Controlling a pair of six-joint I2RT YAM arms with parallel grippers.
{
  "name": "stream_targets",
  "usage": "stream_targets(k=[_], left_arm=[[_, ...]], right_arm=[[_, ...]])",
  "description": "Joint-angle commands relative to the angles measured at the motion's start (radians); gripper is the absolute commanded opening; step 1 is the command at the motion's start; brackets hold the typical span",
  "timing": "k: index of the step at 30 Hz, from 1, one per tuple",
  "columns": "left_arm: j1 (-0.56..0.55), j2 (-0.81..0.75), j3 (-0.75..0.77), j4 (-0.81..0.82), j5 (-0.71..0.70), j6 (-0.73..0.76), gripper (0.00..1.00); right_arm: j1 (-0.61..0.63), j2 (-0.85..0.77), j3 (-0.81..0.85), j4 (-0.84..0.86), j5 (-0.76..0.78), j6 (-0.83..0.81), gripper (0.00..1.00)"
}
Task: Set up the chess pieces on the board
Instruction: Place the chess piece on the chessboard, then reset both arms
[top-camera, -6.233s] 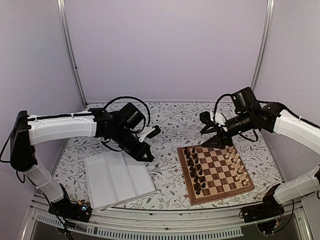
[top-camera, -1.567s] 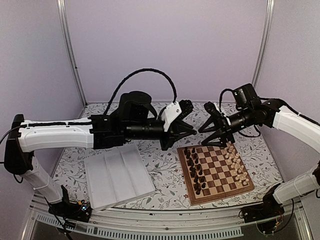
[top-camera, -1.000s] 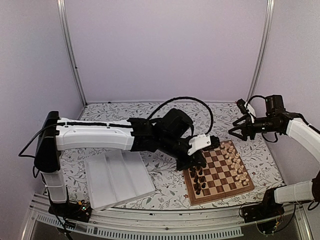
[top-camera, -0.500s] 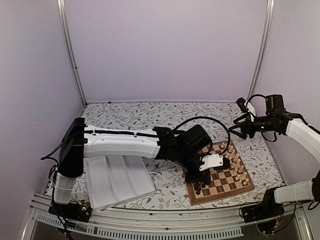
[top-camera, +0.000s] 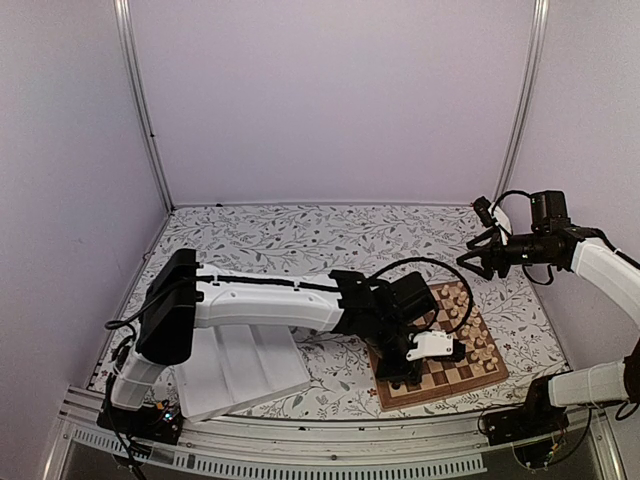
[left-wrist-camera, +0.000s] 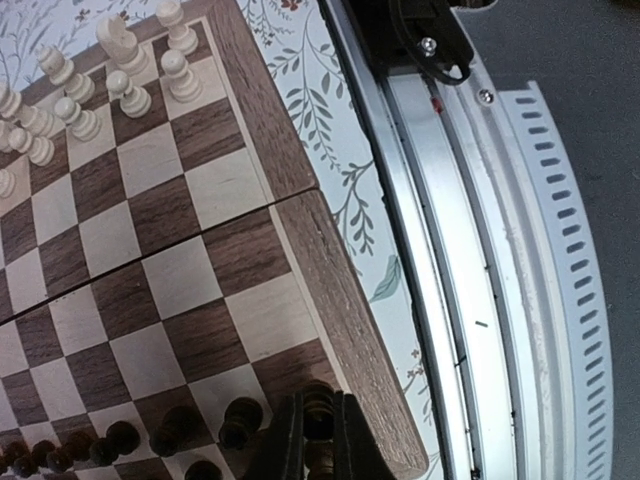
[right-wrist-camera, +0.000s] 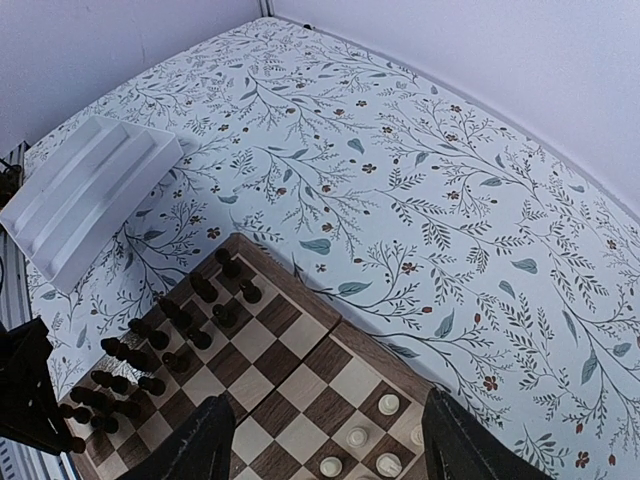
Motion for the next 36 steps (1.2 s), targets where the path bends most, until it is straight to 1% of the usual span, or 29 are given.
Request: stream_targets(k=[1, 7, 12, 20, 23, 25, 28, 30, 31, 32, 33, 35, 36], left_arm=[[-0.014, 0.023, 0.032, -0.033, -0.023, 0.017, 0.09], [-0.014, 0.039, 0.042, -0.039, -0.045, 0.016, 0.12], [-0.017, 0.045, 0.050, -0.038, -0.050, 0.014, 0.20], [-0.019, 0.047, 0.061, -0.041, -0.049, 0.014, 0.22], [-0.019, 0.020, 0.061, -0.037, -0.059, 0.008, 0.23], [-0.019, -0.017, 0.051, -0.019, -0.095, 0.012, 0.25], [-0.011, -0.102, 0.012, 0.039, -0.199, 0.025, 0.29], [0.004, -0.166, -0.029, 0.089, -0.274, 0.019, 0.31], [0.018, -0.196, -0.051, 0.111, -0.297, 0.012, 0.31], [0.034, -0.228, -0.077, 0.133, -0.351, -0.013, 0.32], [0.054, -0.259, -0.105, 0.159, -0.396, -0.034, 0.32], [0.099, -0.338, -0.182, 0.206, -0.490, -0.066, 0.36], [0.123, -0.374, -0.223, 0.233, -0.545, -0.083, 0.42]], right_arm=[[-0.001, -0.012, -0.008, 0.012, -0.012, 0.002, 0.67], [-0.003, -0.012, -0.008, 0.010, -0.017, 0.000, 0.67], [-0.002, -0.009, -0.008, 0.007, -0.022, -0.003, 0.68], [-0.001, -0.008, -0.007, 0.004, -0.029, -0.006, 0.68], [-0.003, -0.011, -0.004, 0.001, -0.037, -0.008, 0.68], [-0.002, -0.016, 0.008, 0.000, -0.035, -0.003, 0.68], [-0.001, -0.042, 0.043, 0.000, -0.007, -0.001, 0.68], [-0.003, -0.055, 0.078, 0.002, 0.041, 0.000, 0.69], [-0.002, -0.060, 0.098, 0.008, 0.073, 0.009, 0.72], [-0.003, -0.060, 0.118, 0.017, 0.110, 0.025, 0.76], [-0.002, -0.055, 0.146, 0.030, 0.161, 0.058, 0.77], [-0.005, -0.037, 0.176, 0.061, 0.259, 0.160, 0.89], [-0.005, -0.027, 0.186, 0.069, 0.283, 0.195, 0.97]])
